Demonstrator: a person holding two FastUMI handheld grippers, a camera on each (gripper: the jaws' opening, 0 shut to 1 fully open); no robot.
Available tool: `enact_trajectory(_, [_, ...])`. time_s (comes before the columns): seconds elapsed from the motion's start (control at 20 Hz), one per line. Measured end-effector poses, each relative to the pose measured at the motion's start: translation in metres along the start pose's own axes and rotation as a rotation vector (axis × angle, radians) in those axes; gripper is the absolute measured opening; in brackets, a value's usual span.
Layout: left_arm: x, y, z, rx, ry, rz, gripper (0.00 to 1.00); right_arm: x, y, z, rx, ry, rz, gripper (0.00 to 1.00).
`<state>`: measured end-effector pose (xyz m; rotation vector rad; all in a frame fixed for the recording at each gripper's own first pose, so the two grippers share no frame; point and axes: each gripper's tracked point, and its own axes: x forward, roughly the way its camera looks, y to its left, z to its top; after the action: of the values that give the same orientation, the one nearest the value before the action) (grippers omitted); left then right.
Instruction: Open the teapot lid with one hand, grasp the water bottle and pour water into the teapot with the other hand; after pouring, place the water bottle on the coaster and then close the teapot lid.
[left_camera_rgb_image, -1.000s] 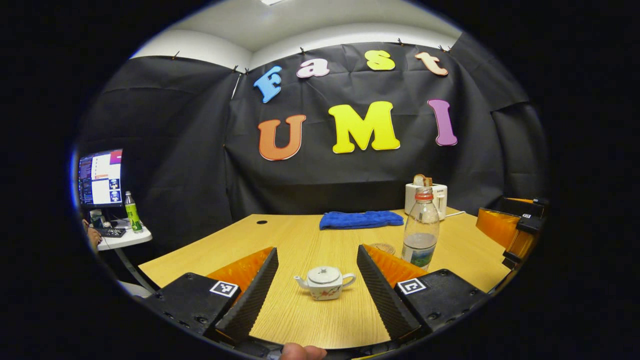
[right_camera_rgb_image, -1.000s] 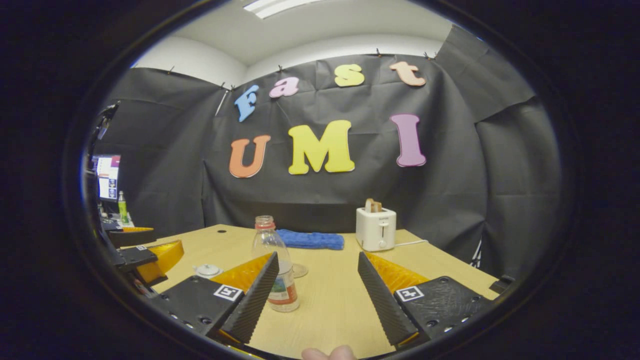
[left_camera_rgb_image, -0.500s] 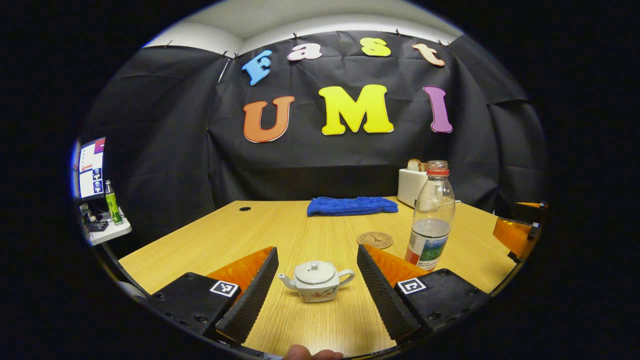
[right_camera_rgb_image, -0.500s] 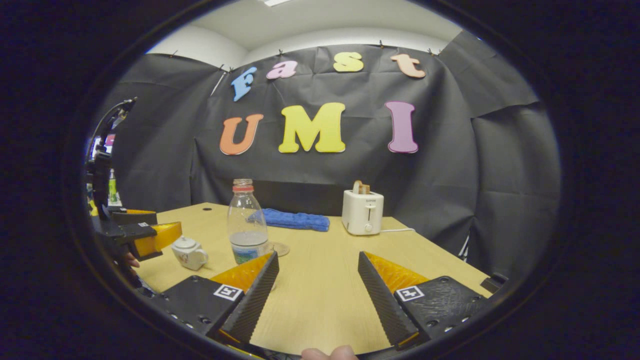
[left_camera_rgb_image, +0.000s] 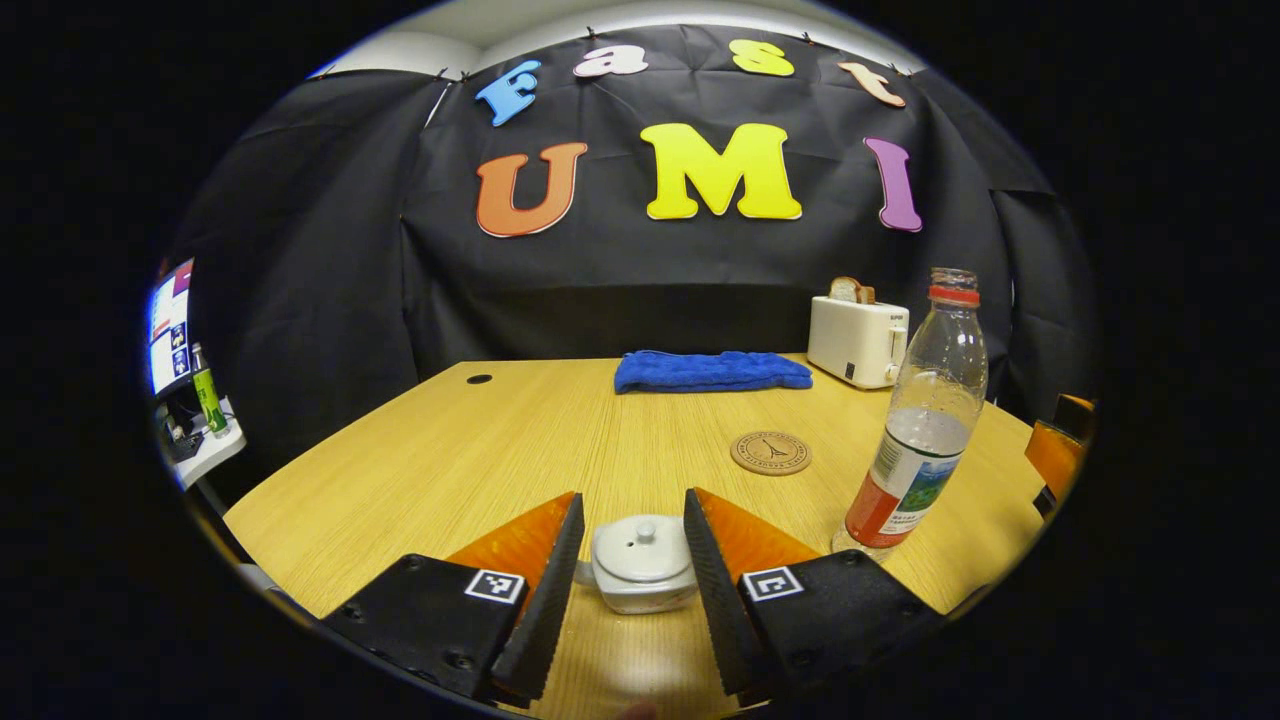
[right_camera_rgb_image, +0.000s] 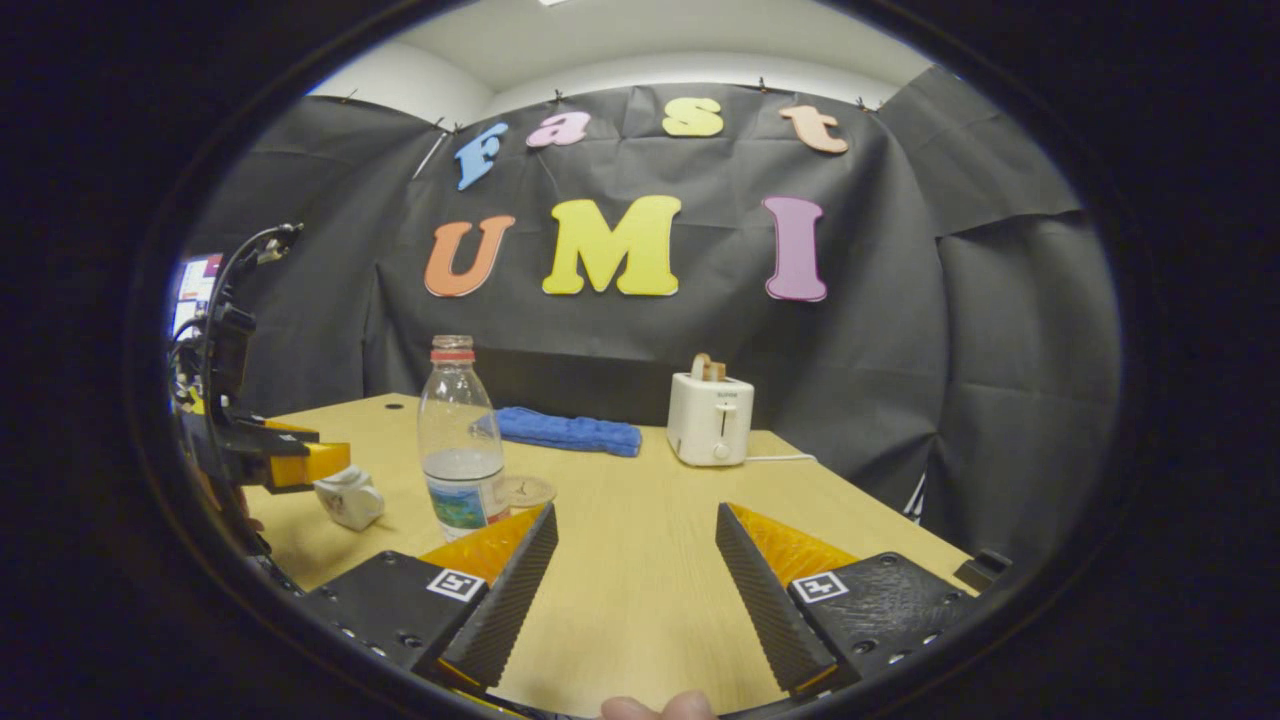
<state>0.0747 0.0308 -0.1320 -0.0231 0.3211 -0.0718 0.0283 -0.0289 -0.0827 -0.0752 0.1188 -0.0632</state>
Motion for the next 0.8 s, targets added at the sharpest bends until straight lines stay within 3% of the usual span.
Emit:
enact_trajectory(0.4, [0.012, -0.005, -0.004, 0.038, 0.04, -0.007, 0.28, 0.008, 0.011, -0.006, 0.035, 0.026, 0.049, 0.98])
enact_trajectory(0.45, [0.012, -0.003, -0.004, 0.039, 0.042, 0.002, 0.31, 0.007, 0.019, -0.006, 0.037, 0.025, 0.078, 0.97])
enact_trajectory(0.5, [0.011, -0.005, -0.003, 0.036, 0.039, -0.005, 0.16, 0.005, 0.027, -0.007, 0.038, 0.028, 0.106, 0.97])
enact_trajectory(0.6, [0.013, -0.006, -0.002, 0.03, 0.041, -0.007, 0.07, 0.004, 0.041, -0.009, 0.042, 0.038, 0.15, 0.95])
enact_trajectory(0.8, [0.011, -0.007, 0.003, 0.05, 0.034, -0.02, 0.03, 0.002, 0.066, -0.012, 0.036, 0.056, 0.211, 0.97])
